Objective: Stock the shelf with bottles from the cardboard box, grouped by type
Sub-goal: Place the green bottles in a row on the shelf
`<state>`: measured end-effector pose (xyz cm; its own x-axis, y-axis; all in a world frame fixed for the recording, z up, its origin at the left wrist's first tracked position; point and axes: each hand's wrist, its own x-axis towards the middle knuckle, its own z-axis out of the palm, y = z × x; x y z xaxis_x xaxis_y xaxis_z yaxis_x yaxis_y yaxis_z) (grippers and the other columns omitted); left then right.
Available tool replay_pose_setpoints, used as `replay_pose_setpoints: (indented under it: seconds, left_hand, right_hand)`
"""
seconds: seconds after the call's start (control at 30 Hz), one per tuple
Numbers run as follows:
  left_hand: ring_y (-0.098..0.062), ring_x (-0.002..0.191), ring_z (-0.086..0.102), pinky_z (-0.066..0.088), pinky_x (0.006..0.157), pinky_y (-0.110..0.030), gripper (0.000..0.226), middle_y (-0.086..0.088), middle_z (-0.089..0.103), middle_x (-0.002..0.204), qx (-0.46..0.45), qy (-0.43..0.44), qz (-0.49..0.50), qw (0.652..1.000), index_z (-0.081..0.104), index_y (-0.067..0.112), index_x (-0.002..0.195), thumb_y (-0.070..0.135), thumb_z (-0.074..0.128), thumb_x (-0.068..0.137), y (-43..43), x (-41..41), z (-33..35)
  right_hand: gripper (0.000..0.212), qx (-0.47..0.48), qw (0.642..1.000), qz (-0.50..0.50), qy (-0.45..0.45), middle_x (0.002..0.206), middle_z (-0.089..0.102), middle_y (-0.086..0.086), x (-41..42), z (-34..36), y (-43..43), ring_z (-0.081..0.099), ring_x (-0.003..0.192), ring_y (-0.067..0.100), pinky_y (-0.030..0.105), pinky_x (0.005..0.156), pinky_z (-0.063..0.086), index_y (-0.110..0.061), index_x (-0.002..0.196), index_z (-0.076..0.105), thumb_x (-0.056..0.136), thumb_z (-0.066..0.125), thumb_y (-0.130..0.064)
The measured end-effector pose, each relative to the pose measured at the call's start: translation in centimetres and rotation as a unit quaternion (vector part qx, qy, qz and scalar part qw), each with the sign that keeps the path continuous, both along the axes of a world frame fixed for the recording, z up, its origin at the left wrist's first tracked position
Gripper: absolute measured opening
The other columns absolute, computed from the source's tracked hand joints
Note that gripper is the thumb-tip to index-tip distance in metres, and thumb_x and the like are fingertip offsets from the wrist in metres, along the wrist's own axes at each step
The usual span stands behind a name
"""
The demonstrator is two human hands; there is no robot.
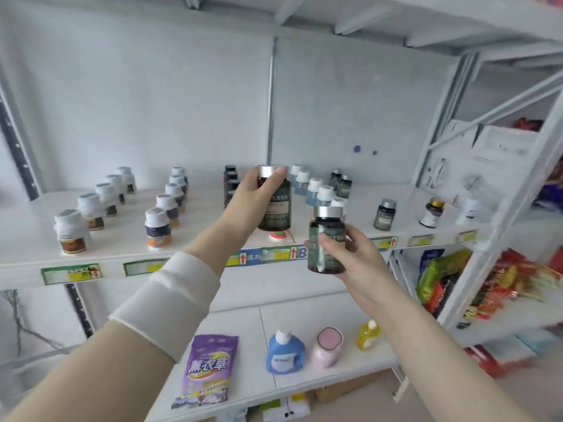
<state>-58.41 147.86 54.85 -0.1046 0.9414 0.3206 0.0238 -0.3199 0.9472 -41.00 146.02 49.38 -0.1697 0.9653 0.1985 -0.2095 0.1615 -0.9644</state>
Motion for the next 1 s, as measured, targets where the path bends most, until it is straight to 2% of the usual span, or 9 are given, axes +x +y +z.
replay_pose_setpoints:
  seconds: [0.1,0.23,0.37,0.43,0.5,0.63,0.73,0.87,1.0]
  left_hand:
    - [-0.028,0.099,0.062,0.051,0.092,-0.045,0.042,-0.015,0.062,0.105,-0.005,0.002,-0.032,0.999,0.051,0.004,0.115,0.039,0.052,0.092,3.5,5.0,0.5]
    - [-0.022,0.093,0.063,0.053,0.087,-0.038,0.037,-0.01,0.064,0.103,0.001,0.037,-0.062,0.997,0.054,0.01,0.11,0.042,0.053,0.091,9.2,10.4,0.7]
    - [-0.017,0.086,0.063,0.056,0.074,-0.027,0.041,-0.01,0.064,0.106,0.001,0.041,-0.077,0.996,0.051,0.01,0.117,0.041,0.053,0.091,15.9,14.7,1.2]
    - [-0.02,0.092,0.062,0.054,0.084,-0.034,0.041,-0.011,0.063,0.109,-0.01,0.045,-0.077,0.996,0.051,0.011,0.118,0.041,0.053,0.091,19.2,16.5,1.3]
    - [-0.024,0.101,0.062,0.052,0.092,-0.04,0.039,-0.01,0.063,0.111,-0.018,0.046,-0.078,0.996,0.051,0.012,0.117,0.041,0.053,0.091,22.2,18.0,1.2]
    - [-0.025,0.099,0.062,0.049,0.096,-0.046,0.042,-0.009,0.063,0.108,-0.038,0.02,-0.077,0.996,0.051,0.009,0.119,0.039,0.054,0.091,28.0,20.3,1.3]
    - [-0.026,0.101,0.062,0.051,0.092,-0.048,0.046,-0.011,0.063,0.115,-0.054,0.051,-0.057,0.996,0.05,0.01,0.12,0.044,0.054,0.09,32.2,21.5,0.7]
    - [-0.016,0.092,0.059,0.05,0.072,-0.026,0.042,-0.002,0.062,0.104,-0.064,0.083,-0.022,0.994,0.049,0.012,0.118,0.044,0.052,0.09,36.8,22.7,-0.2]
    - [-0.014,0.093,0.06,0.047,0.068,-0.021,0.039,0.002,0.063,0.102,-0.089,0.123,0.01,0.988,0.051,0.015,0.117,0.042,0.055,0.09,40.3,23.1,-1.3]
  right_hand:
    - [0.037,-0.006,0.999,-0.028,0.019,0.102,0.069,0.007,5.0,0.1,2.7,0.067,0.095,0.021,0.044,0.087,0.054,-0.015,0.117,0.055,0.081,0.064,-0.016]
    - [0.059,0.001,0.999,-0.039,0.018,0.111,0.068,0.008,10.4,0.7,7.7,0.064,0.104,0.023,0.039,0.088,0.053,-0.013,0.125,0.048,0.07,0.067,-0.029]
    - [0.046,0.011,0.999,-0.028,-0.011,0.105,0.069,0.0,14.6,2.0,14.1,0.064,0.104,0.019,0.039,0.093,0.049,-0.014,0.118,0.055,0.077,0.063,-0.031]
    - [0.048,-0.003,1.0,-0.007,-0.008,0.096,0.071,-0.004,16.4,2.6,17.2,0.067,0.094,0.012,0.032,0.086,0.051,-0.015,0.116,0.057,0.072,0.063,-0.035]
    - [0.046,-0.017,1.0,0.012,-0.002,0.093,0.07,-0.001,18.0,3.0,20.2,0.068,0.089,0.013,0.027,0.079,0.052,-0.011,0.118,0.055,0.077,0.059,-0.031]
    - [0.026,-0.027,0.999,0.034,0.006,0.096,0.064,0.005,20.8,3.4,26.0,0.061,0.094,0.019,0.035,0.09,0.049,-0.011,0.112,0.056,0.088,0.052,-0.018]
    - [0.03,-0.026,0.999,0.037,-0.012,0.103,0.064,0.006,22.6,3.1,30.2,0.061,0.098,0.02,0.041,0.096,0.046,-0.011,0.113,0.056,0.083,0.058,-0.014]
    - [0.044,-0.025,0.994,0.059,-0.091,0.115,0.062,0.012,24.2,2.9,35.5,0.062,0.102,0.023,0.035,0.087,0.05,-0.007,0.122,0.051,0.081,0.065,-0.005]
    - [0.039,-0.019,0.98,0.1,-0.17,0.108,0.064,0.002,24.3,2.6,40.1,0.062,0.1,0.016,0.031,0.088,0.05,-0.019,0.105,0.055,0.074,0.072,-0.002]
